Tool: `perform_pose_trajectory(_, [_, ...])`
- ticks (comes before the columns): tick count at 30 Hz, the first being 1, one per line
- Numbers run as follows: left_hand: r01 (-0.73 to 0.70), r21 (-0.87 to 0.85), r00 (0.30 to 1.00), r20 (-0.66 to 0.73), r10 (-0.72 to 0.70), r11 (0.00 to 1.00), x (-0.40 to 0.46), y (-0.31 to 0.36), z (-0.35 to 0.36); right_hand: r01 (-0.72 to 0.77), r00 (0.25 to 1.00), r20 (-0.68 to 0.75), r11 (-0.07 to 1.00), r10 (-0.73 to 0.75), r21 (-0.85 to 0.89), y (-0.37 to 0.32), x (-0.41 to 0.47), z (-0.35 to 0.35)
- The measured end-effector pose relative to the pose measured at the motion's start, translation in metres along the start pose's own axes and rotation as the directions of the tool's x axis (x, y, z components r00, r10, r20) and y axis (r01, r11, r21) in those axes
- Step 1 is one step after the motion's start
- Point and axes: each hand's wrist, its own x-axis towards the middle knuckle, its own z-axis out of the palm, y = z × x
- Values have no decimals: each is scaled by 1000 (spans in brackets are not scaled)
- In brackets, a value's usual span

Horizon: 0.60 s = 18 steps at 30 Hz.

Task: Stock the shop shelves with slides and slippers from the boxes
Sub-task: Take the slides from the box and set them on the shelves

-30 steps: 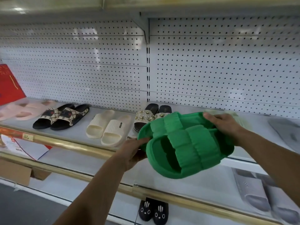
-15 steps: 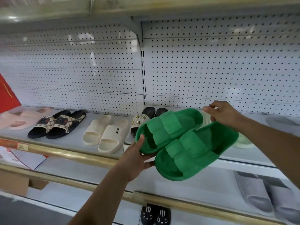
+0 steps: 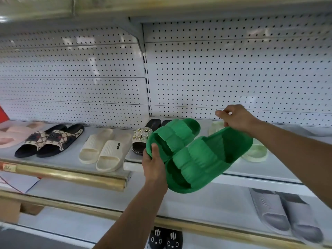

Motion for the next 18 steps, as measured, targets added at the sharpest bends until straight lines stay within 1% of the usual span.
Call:
perform_pose_trajectory(4, [3,-20,1000,-21,-3,1000,-1,-4,12,13,1000,-6,1000,-14,-20,0,6,-8])
perform_pose_trajectory(7, [10,-3,998,-67,-10,1000,-1,-4,20,29,999,-23,999,-29,-30,0,7,-12])
perform_pose_trajectory(11, [30,-8,992,-121,-30,1000,2,-3,35,13,994,-106,998,-20,-62,-3,13,-22])
perform_pose_trajectory(14, [21,-1,990,-143,-21,1000,9,-1,48,7,982,-188,992,-31,-127,-8,18,-28])
perform_pose_trajectory(16, [8,9,986,-164,-6,1000,16,3,56,24,966,-253,994,-50,-104,-9,23,-31])
perform_pose_trajectory(18, [-2,9,982,-191,4,1000,25,10,64,83,945,-318,997,-76,9,-10,27,-32])
